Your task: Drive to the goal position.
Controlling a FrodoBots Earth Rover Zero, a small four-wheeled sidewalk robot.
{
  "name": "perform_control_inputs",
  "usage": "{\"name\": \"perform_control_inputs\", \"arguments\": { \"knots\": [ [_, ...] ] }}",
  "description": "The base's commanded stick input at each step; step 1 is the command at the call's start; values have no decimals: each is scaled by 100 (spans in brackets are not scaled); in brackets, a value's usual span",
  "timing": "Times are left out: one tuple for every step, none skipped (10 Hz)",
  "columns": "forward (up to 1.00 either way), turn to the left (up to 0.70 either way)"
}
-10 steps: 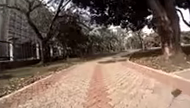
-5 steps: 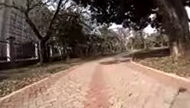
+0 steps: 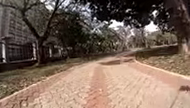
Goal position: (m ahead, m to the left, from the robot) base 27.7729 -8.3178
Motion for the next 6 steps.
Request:
{"name": "perform_control_inputs", "arguments": {
  "knots": [
    [85,0],
    [85,0],
    [85,0],
    [85,0],
    [85,0],
    [85,0]
  ]
}}
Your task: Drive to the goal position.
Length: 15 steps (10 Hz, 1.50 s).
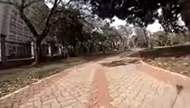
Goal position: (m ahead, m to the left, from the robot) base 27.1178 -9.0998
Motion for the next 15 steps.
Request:
{"name": "perform_control_inputs", "arguments": {
  "knots": [
    [85,0],
    [85,0],
    [85,0],
    [85,0],
    [85,0],
    [85,0],
    [85,0],
    [85,0],
    [85,0],
    [85,0],
    [85,-29],
    [85,-24],
    [85,0],
    [85,0],
    [85,0]
  ]
}}
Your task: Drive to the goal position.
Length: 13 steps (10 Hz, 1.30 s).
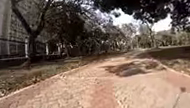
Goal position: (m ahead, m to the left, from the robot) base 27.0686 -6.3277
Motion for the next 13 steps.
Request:
{"name": "perform_control_inputs", "arguments": {
  "knots": [
    [85,0],
    [85,0],
    [85,0],
    [85,0],
    [85,0],
    [85,0],
    [85,0],
    [85,0],
    [85,0],
    [85,-6],
    [85,-23],
    [85,-34],
    [85,-34]
  ]
}}
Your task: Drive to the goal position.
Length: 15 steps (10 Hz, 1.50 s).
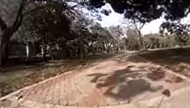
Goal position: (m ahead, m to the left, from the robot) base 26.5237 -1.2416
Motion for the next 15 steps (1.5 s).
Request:
{"name": "perform_control_inputs", "arguments": {
  "knots": [
    [85,-32],
    [85,-27],
    [85,0],
    [85,0],
    [85,0],
    [85,0],
    [85,0],
    [85,0],
    [85,0],
    [85,0],
    [85,0],
    [85,0],
    [85,0],
    [85,0],
    [85,0]
  ]
}}
